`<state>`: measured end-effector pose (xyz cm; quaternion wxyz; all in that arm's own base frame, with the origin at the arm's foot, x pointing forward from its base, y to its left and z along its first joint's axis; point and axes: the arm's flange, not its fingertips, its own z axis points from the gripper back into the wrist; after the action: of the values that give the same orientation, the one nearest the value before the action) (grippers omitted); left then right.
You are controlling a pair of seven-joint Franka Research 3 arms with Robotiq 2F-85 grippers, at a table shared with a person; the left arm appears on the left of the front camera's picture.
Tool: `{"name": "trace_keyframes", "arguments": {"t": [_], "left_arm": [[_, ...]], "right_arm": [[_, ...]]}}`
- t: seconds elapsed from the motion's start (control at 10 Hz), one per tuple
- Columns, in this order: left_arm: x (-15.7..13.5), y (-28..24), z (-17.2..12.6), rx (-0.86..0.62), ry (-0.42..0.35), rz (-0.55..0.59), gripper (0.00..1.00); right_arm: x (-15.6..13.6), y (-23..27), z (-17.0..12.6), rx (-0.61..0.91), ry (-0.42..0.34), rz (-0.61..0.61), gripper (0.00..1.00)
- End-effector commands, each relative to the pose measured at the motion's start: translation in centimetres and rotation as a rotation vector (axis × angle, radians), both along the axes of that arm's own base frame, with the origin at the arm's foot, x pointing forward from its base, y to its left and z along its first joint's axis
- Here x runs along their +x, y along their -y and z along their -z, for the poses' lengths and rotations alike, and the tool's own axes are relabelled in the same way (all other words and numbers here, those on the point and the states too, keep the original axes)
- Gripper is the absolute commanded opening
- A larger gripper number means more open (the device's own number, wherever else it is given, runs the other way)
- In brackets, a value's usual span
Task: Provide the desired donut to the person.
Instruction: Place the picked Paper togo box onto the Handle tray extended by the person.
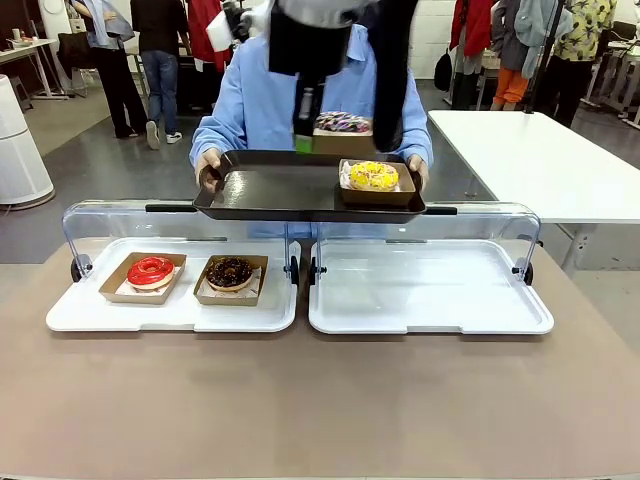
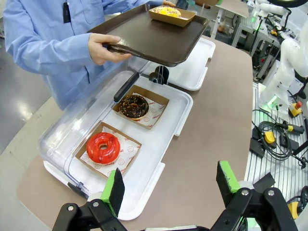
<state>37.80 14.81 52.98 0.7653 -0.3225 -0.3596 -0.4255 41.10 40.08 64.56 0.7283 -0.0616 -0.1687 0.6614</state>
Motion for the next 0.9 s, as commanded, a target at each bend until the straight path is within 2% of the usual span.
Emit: {"name": "trace_keyframes", "arguments": {"t": [0.0,0.3,0.8], "left_arm": [[0.0,-0.1,-0.1,-0.018,0.015,0.003,1.0],[0.0,-0.1,-0.1,-0.018,0.015,0.003,1.0],[0.0,-0.1,-0.1,-0.018,0.015,0.003,1.0]], "right_arm": [[1.7,-3.2,0.5,0.011,0.044,-0.019,0.02],[3.4,-4.6,2.3,0.034,0.026,-0.028,0.02],[3.1,-4.4,2.9,0.032,0.012,-0.053,0.02]]}}
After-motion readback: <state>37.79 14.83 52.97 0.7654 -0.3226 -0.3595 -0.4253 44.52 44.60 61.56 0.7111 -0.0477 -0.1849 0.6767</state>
